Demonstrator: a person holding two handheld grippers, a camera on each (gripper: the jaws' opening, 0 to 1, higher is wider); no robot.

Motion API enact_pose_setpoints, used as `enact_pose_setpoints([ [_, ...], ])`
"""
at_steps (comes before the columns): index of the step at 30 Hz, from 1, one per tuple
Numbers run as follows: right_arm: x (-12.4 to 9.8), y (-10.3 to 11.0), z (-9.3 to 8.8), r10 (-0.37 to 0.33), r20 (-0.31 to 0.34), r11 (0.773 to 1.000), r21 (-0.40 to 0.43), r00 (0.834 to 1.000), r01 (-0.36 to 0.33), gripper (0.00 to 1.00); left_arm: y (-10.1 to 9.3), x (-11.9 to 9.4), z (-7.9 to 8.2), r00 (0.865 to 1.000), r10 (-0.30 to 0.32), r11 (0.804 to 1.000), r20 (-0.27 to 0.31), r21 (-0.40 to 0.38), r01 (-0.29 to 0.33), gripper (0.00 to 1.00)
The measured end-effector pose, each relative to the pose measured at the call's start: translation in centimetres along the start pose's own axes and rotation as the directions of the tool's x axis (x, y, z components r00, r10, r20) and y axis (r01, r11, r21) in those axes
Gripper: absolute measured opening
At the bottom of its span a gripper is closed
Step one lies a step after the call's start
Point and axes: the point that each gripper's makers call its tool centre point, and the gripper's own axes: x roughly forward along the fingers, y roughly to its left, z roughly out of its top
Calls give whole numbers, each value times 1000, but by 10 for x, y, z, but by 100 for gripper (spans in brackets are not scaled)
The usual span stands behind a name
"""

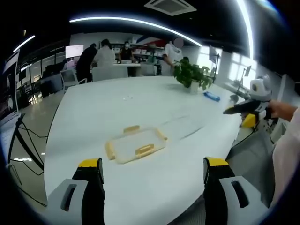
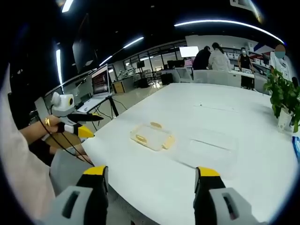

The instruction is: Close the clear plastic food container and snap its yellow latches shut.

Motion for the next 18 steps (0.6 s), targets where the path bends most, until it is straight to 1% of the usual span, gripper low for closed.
enact_pose_setpoints([
  [8, 1, 0, 0, 1, 6, 1000, 7, 1000, -1, 75, -1, 3, 2, 1000, -5, 1000, 1, 8, 5, 86],
  [12, 1, 0, 2, 1, 26, 999, 33, 1000, -2, 74, -1, 3, 3, 1000, -5, 1000, 1, 12, 5, 86],
  [18, 0, -3, 1, -3, 23, 1000, 28, 1000, 2, 74, -3, 4, 2, 1000, -4, 1000, -3, 11, 4, 86],
])
